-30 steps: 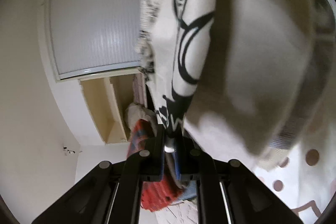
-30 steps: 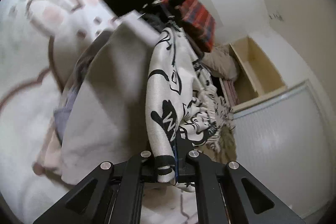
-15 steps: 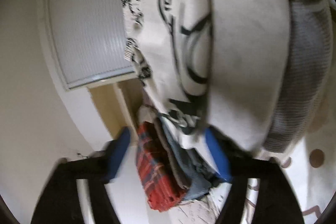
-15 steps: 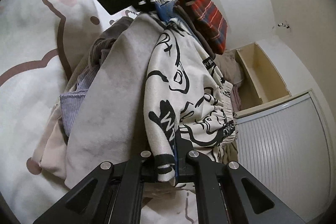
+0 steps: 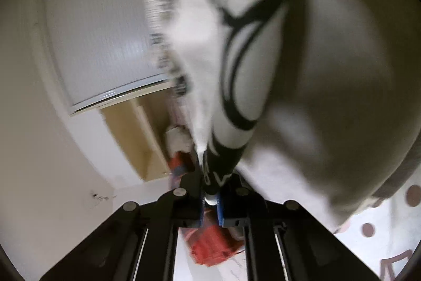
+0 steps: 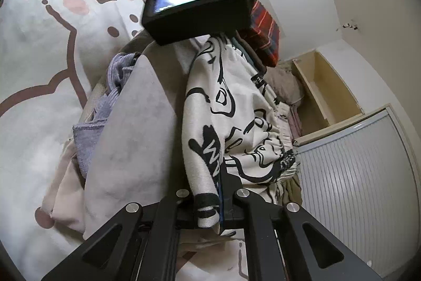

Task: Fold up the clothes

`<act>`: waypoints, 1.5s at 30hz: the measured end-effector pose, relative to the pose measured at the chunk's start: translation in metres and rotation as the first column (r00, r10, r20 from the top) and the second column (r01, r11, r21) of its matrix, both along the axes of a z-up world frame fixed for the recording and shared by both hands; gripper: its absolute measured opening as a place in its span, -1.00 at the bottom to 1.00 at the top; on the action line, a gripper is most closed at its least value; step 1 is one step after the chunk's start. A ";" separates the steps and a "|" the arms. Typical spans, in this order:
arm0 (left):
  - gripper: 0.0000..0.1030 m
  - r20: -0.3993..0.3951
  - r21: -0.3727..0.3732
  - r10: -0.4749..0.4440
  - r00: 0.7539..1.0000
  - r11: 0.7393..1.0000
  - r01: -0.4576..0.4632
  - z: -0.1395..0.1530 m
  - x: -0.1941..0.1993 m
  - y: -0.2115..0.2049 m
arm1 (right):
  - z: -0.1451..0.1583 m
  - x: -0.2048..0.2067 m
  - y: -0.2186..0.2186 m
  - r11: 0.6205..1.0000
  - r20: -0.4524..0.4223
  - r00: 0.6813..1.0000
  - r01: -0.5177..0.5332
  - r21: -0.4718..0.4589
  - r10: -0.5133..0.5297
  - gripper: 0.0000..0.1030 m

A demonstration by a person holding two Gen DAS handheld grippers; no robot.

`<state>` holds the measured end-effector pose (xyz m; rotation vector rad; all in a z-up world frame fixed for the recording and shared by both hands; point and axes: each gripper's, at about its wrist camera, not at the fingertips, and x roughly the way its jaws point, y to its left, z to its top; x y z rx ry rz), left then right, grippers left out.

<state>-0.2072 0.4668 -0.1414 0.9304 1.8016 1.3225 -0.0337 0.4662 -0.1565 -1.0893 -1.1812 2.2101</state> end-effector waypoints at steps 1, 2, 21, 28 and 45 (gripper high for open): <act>-0.86 -0.010 0.030 -0.010 1.000 0.999 0.010 0.009 0.001 -0.002 | 0.004 0.002 0.000 1.000 -0.013 1.000 -0.004 -0.001 0.004 -0.89; -0.86 -0.021 0.058 -0.021 1.000 0.998 0.022 0.017 0.002 -0.005 | 0.009 0.004 -0.001 1.000 -0.030 0.999 -0.011 -0.009 0.011 -0.89; -0.56 0.015 -0.063 0.112 0.994 0.992 -0.111 -0.032 -0.014 -0.017 | 0.002 0.012 -0.022 0.997 -0.002 1.000 0.029 -0.067 -0.029 -0.17; 0.27 0.071 -0.114 0.358 0.931 0.930 -0.348 -0.015 -0.056 -0.013 | 0.021 0.046 -0.020 0.967 -0.018 0.998 0.061 -0.248 -0.068 0.31; 0.88 0.947 -0.147 0.306 0.095 0.679 -0.719 0.061 0.038 -0.172 | 0.024 0.020 0.029 0.620 -0.006 0.935 0.231 -0.750 -0.355 -0.57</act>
